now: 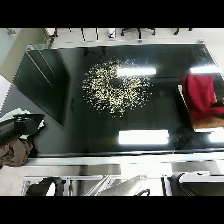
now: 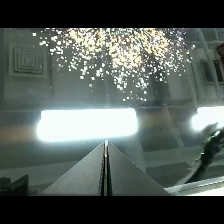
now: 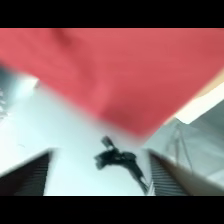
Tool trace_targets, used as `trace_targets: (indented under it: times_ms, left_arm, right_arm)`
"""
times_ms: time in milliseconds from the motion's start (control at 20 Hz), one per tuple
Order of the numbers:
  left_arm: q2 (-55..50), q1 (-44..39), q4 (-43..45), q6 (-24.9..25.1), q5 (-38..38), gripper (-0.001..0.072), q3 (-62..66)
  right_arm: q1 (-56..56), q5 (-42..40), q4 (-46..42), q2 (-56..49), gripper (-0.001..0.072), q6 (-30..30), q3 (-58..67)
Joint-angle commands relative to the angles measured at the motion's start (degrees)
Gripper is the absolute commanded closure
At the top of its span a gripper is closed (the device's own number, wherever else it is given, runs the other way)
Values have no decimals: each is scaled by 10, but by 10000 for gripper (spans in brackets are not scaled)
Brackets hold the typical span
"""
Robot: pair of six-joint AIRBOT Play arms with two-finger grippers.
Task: Fold the shirts.
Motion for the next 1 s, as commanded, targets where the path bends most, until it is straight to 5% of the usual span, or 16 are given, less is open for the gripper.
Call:
trace_targets:
  times_ms: [0,200,250,300,350,650,950]
  left_arm:
    - [0,0,0,0,0,694,0]
    - [0,0,0,0,-9,693,0]
    - [0,0,0,-1,-15,694,0]
    - [0,0,0,-3,-23,693,0]
    - [-3,0,0,-14,-34,694,0]
    - [-107,-33,-99,-20,-43,694,32]
    - [-148,-269,-98,-34,-158,694,-107]
  right_arm:
    - [-7,-23,-37,0,9,0,-15]
    - [-9,-19,4,0,18,3,56]
    - [-4,-12,37,1,179,-10,75]
    - [6,0,83,6,533,-41,89]
    - [19,21,125,14,650,-66,91]
    - [220,67,151,105,689,-202,58]
    - [471,201,89,316,690,-232,-276]
